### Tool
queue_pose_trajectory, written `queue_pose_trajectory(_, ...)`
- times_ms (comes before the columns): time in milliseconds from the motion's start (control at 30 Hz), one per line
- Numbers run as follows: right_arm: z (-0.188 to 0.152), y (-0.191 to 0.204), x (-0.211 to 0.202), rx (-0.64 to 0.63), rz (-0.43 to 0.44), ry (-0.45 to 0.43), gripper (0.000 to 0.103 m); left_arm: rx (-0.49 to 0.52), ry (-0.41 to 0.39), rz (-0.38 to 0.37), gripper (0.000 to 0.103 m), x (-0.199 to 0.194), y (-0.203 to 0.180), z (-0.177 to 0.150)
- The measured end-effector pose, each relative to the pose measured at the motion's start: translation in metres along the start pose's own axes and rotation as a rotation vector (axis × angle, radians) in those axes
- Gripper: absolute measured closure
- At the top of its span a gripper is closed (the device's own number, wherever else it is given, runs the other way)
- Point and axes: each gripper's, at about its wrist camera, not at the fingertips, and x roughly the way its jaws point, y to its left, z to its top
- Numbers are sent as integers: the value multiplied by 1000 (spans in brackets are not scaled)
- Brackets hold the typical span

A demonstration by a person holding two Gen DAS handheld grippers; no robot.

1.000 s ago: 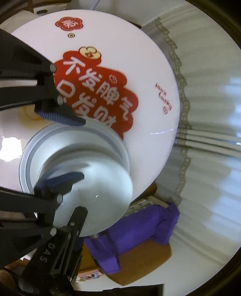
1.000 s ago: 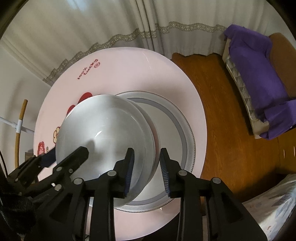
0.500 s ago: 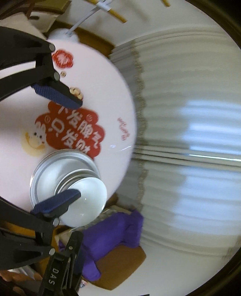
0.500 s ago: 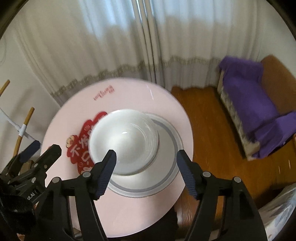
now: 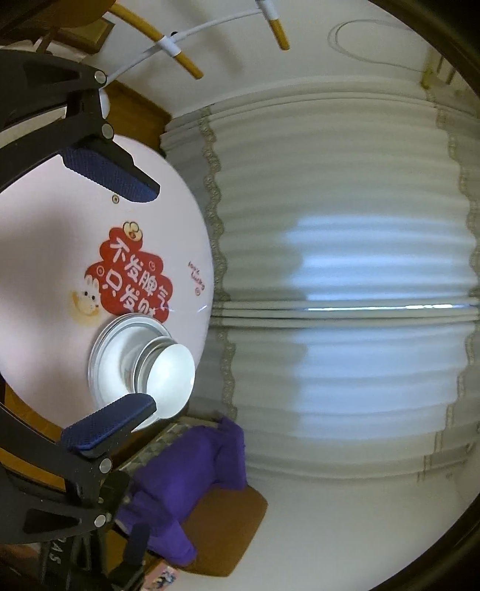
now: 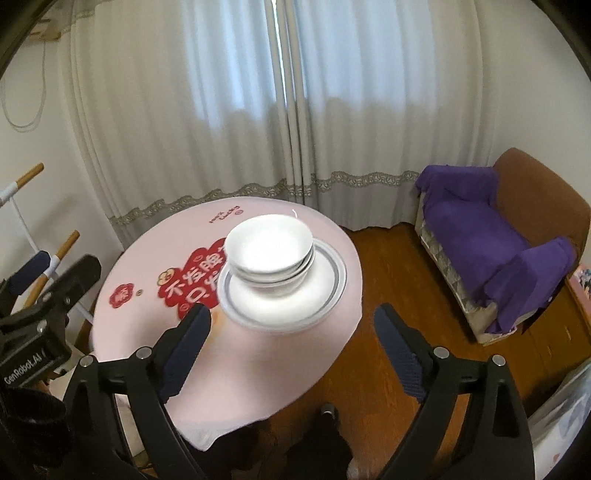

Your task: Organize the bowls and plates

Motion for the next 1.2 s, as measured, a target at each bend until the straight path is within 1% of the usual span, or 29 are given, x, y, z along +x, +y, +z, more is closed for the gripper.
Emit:
queue_pose_trajectory(67,-11,1,-12,21,5,-17,10,-1,-7,-26,1,-18,1,-12)
queue_pose_trajectory(167,-25,5,-30,42,-8,-45,8,2,-30,-19,1,-36,6,-27)
queue_pose_trajectory(333,-45,12,-63,58,-26,-110,6,10,-89,-41,1,-77,10,-50)
queue_pose_trajectory(467,-57,16,-83,62,-33,-152,4,-7,-136,-42,1,-107,16,-67)
queue_pose_trajectory(667,-68,23,-113,35,-60,-236,1,-8,-178,-49,1,-123,19,-87)
queue_pose_trajectory(800,-76,26,-125,27,-63,-274,0,-28,-205,-84,1,-131,24,-103)
queue_pose_trajectory(1000,-83,27,-136,27,-55,-302,0,-29,-240,-77,1,-145,32,-120)
queue_pose_trajectory(1067,-84,26,-139,34,-49,-314,0,-34,-262,-72,1,-151,36,-126)
queue_pose_trajectory(1200,-87,25,-147,40,-51,-334,0,-40,-282,-50,1,-160,40,-142)
